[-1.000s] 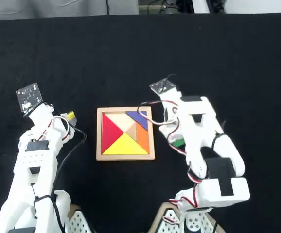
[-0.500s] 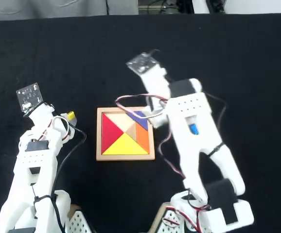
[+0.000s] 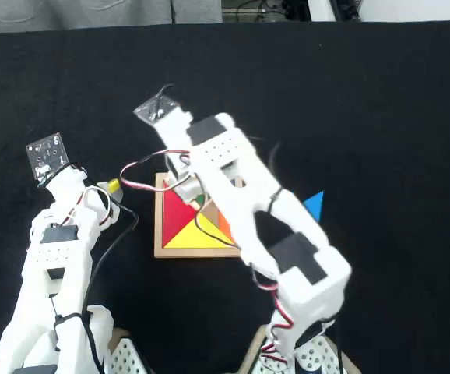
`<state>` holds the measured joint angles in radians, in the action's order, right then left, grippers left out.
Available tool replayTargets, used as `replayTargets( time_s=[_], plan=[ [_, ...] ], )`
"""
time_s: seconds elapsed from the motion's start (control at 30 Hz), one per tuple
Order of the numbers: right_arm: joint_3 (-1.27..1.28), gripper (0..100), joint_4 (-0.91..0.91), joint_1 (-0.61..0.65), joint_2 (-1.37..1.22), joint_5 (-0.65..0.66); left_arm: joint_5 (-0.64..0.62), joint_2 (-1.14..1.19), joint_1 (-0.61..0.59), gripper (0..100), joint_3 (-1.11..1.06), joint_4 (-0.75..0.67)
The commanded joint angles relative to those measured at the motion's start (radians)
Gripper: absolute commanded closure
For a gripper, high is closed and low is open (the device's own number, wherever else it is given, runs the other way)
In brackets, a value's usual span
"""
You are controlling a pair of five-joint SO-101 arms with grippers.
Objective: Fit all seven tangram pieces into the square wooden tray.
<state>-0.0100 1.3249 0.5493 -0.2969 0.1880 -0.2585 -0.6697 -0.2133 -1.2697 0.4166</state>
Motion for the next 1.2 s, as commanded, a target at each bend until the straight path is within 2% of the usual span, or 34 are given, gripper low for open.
replayTargets(
  time_s=[0.0,0.93,1.17],
  plan=[
    [-0.053,82.2,-0.046,0.014,-0.036,-0.029,0.006,-0.018,0.013,78,0.012,-0.017],
    [-0.027,81.6,-0.092,0.015,-0.085,0.008,0.006,-0.018,0.013,78,0.012,-0.017],
    [-0.021,74.9,-0.086,0.015,-0.085,0.035,0.006,-0.018,0.013,78,0.012,-0.017]
  ],
)
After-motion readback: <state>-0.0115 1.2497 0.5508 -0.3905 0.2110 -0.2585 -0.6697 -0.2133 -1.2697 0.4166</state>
